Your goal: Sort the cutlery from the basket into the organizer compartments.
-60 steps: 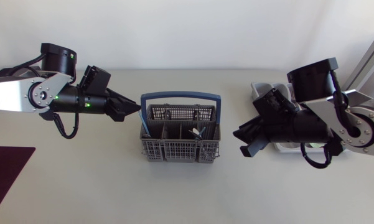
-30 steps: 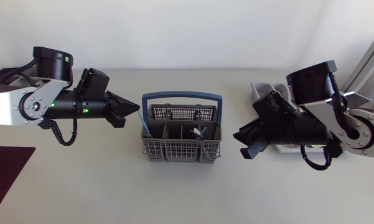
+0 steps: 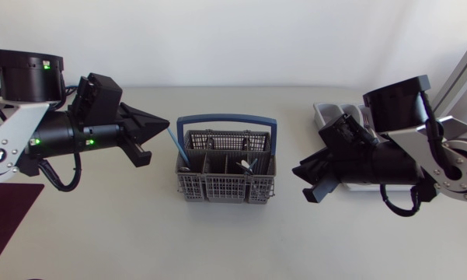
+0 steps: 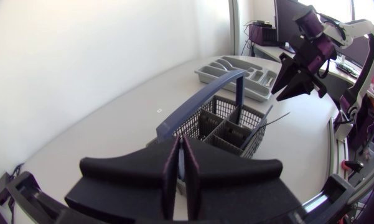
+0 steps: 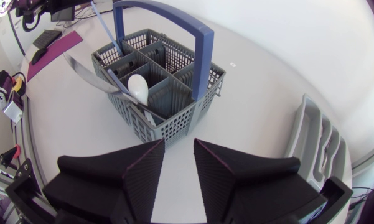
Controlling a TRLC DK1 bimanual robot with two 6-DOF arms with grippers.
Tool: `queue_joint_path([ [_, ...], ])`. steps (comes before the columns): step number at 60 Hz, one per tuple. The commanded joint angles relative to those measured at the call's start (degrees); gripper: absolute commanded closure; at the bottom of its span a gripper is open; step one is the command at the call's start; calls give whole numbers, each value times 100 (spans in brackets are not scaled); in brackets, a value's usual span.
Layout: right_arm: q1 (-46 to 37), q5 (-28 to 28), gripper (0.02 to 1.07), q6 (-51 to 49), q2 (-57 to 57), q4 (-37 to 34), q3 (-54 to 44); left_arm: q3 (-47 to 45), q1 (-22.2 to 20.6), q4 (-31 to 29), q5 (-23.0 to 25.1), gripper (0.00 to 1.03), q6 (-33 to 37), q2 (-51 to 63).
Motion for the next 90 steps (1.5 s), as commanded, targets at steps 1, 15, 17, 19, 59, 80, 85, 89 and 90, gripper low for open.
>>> queue_joint_path([
  [1,56,27,69,49,-171,-99,-123,-4,-218,-95,-146,99,136,-234],
  [15,91,36,69,-74,-496,-353,-26,664,-429,-938,-269,99,65,-726],
  [17,127,36,69,-82,-549,-397,-8,769,-446,-1079,-269,99,48,-806],
  [19,153,36,69,-100,-602,-433,27,892,-455,-1220,-261,100,21,-885],
  [59,2069,-43,48,-74,-1111,-1057,1090,2263,-24,-3514,1787,100,-849,-709],
  [80,2605,-500,48,-74,251,-556,1468,1754,28,-3558,2710,100,-858,-375],
  [85,2605,-650,48,-74,462,-556,1609,1666,28,-3505,2763,100,-849,-349],
  [89,2614,-738,54,-74,646,-556,1732,1630,46,-3461,2807,100,-849,-331],
  [90,2614,-782,56,-74,690,-556,1767,1622,55,-3461,2816,100,-849,-322],
])
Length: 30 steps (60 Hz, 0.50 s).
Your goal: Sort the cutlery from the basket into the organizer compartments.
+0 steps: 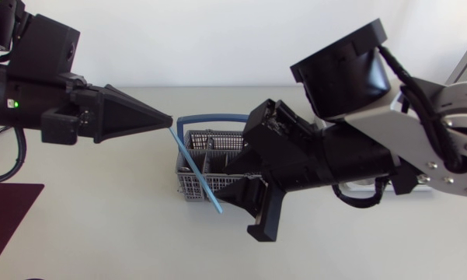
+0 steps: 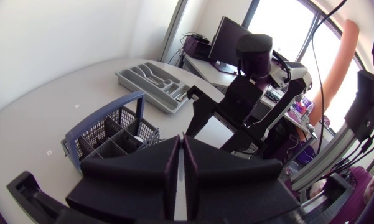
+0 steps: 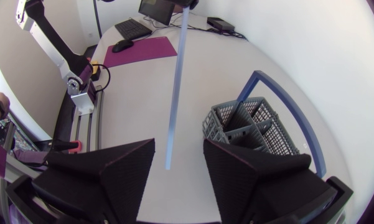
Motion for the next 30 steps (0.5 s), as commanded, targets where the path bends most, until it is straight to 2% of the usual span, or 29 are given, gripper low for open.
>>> queue_joint_path([
  [1,48,-143,57,38,267,63,285,-168,85,62,160,100,-66,102],
  [5,57,-205,63,38,451,54,426,-177,120,89,213,100,-66,111],
  [11,57,-328,64,38,653,28,575,-160,164,142,257,100,-75,128],
  [22,101,-398,80,47,847,10,690,-160,200,186,274,100,-66,163],
  [30,153,-442,83,55,917,-25,725,-151,208,203,309,100,-75,181],
])
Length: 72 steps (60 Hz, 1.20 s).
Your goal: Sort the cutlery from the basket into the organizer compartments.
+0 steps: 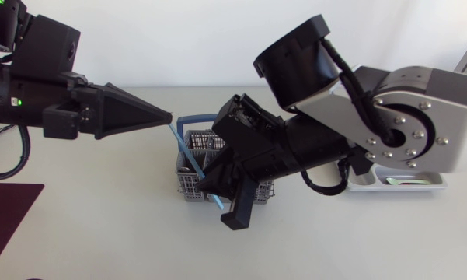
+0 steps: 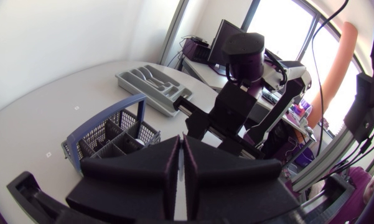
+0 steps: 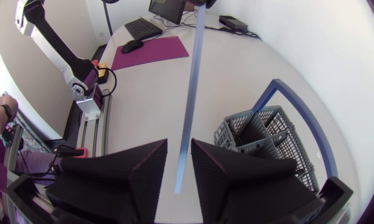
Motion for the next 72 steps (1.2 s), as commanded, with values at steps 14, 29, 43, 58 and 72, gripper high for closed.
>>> queue_joint_path([
  [14,105,-91,102,55,167,-176,181,-144,95,118,111,100,-91,120],
  [29,97,-82,102,47,308,-264,102,58,235,356,172,71,-486,76],
  [43,97,-47,102,38,282,-379,-39,655,385,716,242,23,-1136,15],
  [58,-352,50,102,64,-580,-757,-162,603,1035,663,190,19,-750,-21],
  [72,-1898,59,102,-182,-1335,-1205,-224,427,930,-427,-970,19,1272,164],
])
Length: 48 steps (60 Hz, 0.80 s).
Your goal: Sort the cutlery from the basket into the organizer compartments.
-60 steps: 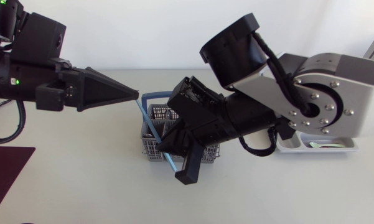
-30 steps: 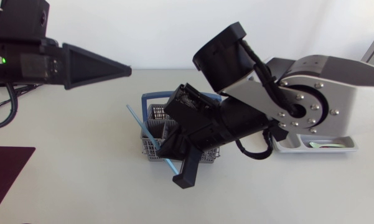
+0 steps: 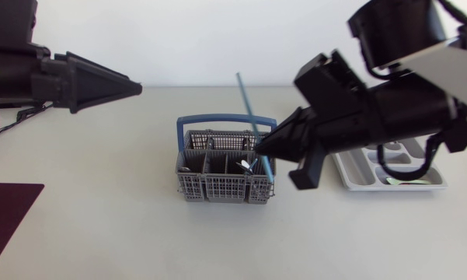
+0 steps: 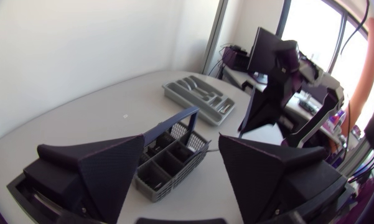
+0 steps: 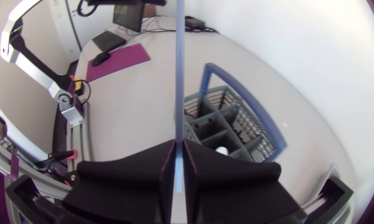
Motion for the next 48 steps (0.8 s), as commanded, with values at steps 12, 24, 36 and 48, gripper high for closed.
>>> queue_joint_path([
  [12,-2234,63,102,-600,-170,-268,-338,-434,-458,-371,-1179,19,1714,101],
  [24,-3552,239,102,-696,735,110,-250,-618,-862,-318,-1856,19,2153,206],
  [36,-4018,731,102,-292,2080,479,251,-935,-1267,-151,-2418,19,2610,215],
  [48,-4070,1285,102,174,3275,734,769,-1181,-1530,77,-2708,19,3032,197],
])
